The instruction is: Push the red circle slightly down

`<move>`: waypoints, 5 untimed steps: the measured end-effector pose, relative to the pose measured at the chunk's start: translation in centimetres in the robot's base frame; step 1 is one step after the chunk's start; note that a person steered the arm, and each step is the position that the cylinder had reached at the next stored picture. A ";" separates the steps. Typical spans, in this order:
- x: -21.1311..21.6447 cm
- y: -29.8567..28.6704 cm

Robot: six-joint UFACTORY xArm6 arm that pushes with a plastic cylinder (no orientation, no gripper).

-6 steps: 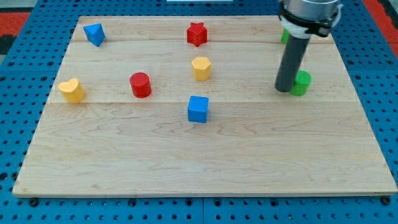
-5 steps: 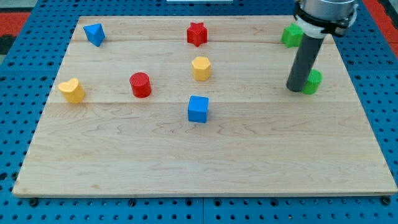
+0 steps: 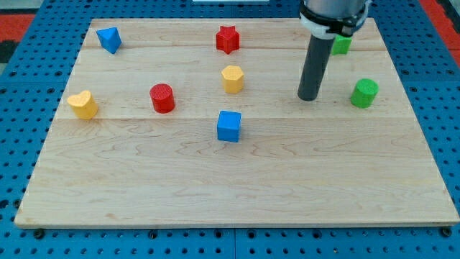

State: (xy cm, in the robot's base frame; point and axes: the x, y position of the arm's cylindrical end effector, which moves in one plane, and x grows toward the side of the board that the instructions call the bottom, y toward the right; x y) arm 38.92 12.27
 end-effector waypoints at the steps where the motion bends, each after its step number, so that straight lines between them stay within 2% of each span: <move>1: -0.7 -4.6; 4: 0.9 -15.4; 5: -1.4 -19.3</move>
